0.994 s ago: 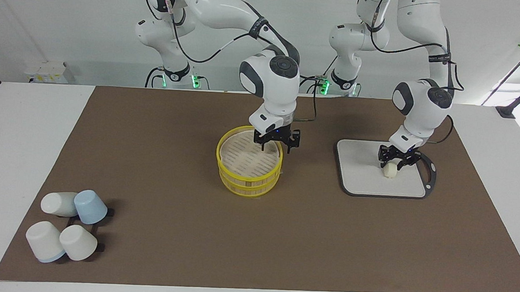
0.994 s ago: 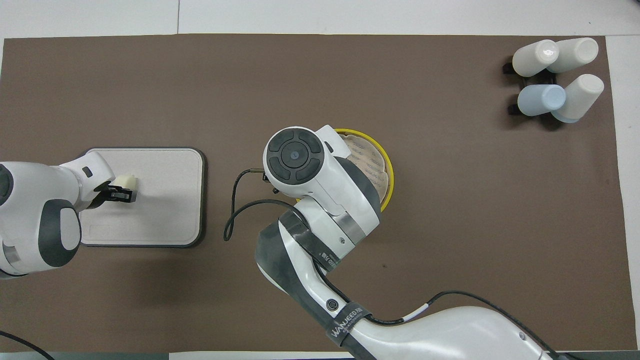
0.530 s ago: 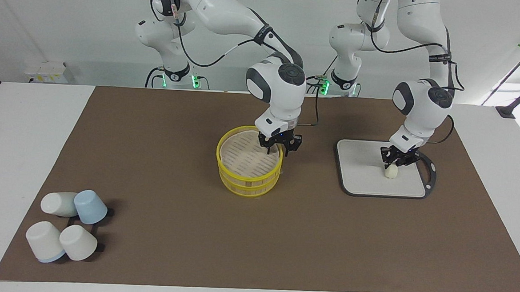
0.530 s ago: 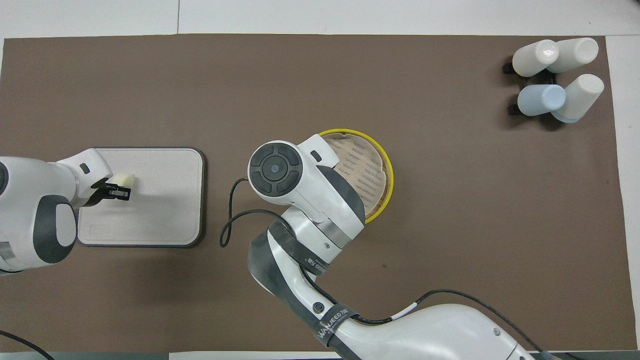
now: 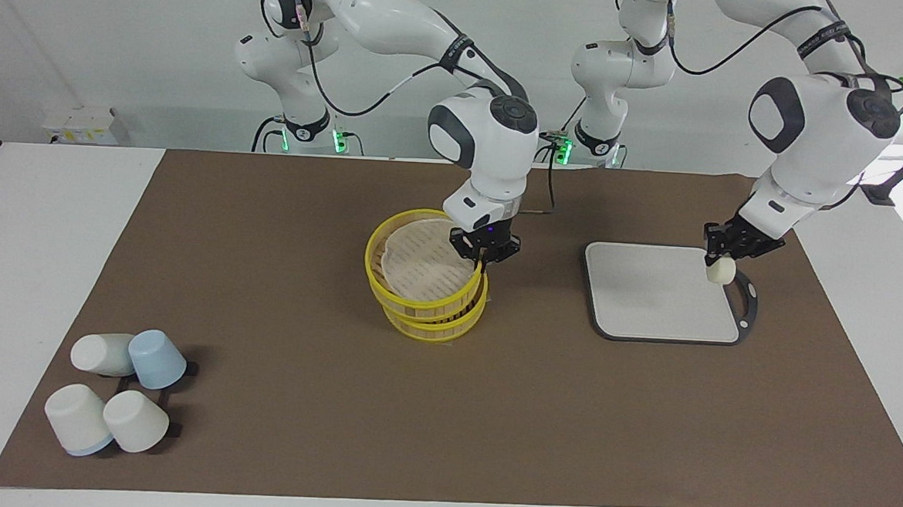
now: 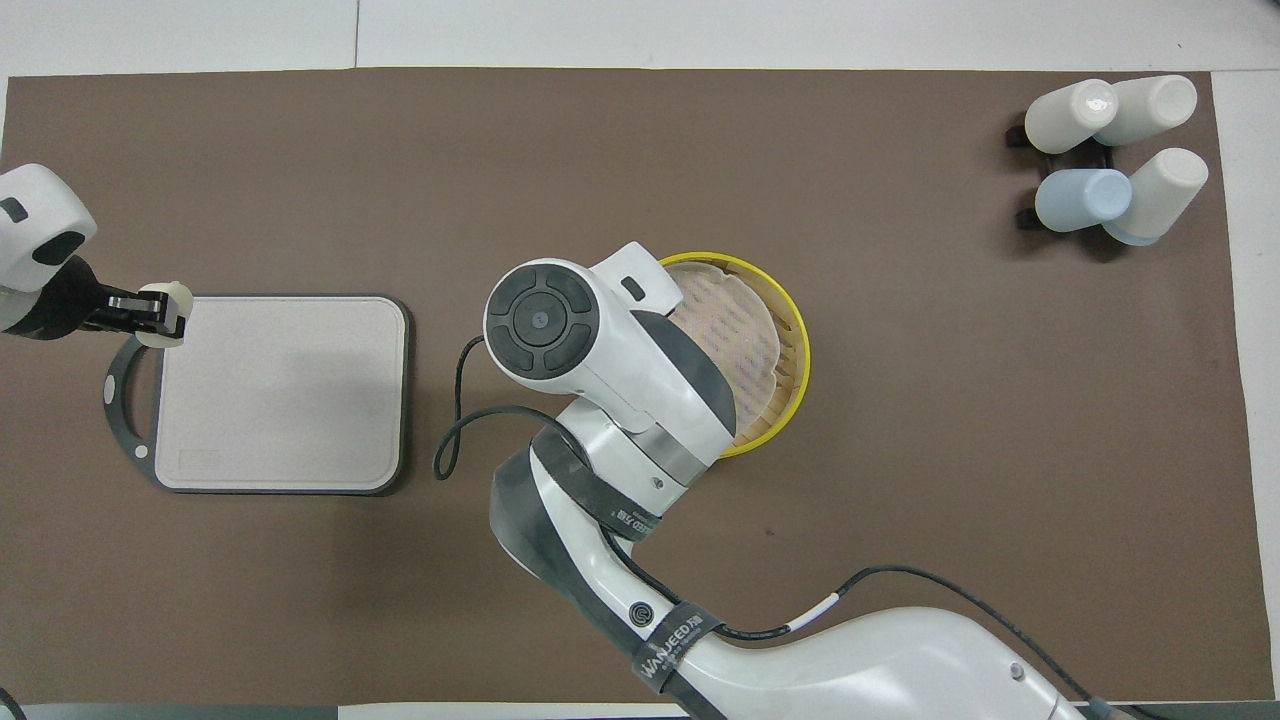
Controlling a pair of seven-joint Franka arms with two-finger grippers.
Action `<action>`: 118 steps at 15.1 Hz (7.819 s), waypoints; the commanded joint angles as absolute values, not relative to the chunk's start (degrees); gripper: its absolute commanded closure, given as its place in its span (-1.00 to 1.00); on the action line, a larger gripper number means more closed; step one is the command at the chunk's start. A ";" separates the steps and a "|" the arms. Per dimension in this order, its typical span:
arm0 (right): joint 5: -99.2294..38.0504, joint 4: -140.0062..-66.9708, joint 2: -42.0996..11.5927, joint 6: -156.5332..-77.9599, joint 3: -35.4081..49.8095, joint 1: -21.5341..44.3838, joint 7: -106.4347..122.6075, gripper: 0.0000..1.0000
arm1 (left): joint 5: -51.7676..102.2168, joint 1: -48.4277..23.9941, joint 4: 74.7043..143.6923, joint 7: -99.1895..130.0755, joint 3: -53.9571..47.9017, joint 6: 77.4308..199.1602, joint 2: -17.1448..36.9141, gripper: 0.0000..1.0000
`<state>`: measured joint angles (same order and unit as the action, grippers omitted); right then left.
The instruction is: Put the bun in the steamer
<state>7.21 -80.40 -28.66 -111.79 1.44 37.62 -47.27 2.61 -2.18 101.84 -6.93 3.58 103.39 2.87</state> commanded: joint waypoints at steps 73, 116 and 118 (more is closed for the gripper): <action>7.56 -87.89 -29.88 -124.19 1.85 39.11 -53.70 0.07 | 0.97 -9.32 95.36 -0.17 6.77 87.45 -5.80 -1.00; -0.70 -93.52 -1.06 -91.93 1.14 -3.43 1.85 -1.00 | 0.09 -9.49 95.19 0.18 6.50 87.36 -6.24 -1.00; -0.70 -93.52 -1.05 -91.85 1.14 -3.43 1.85 -1.00 | 0.09 -9.49 95.19 0.18 6.42 87.36 -6.24 -1.00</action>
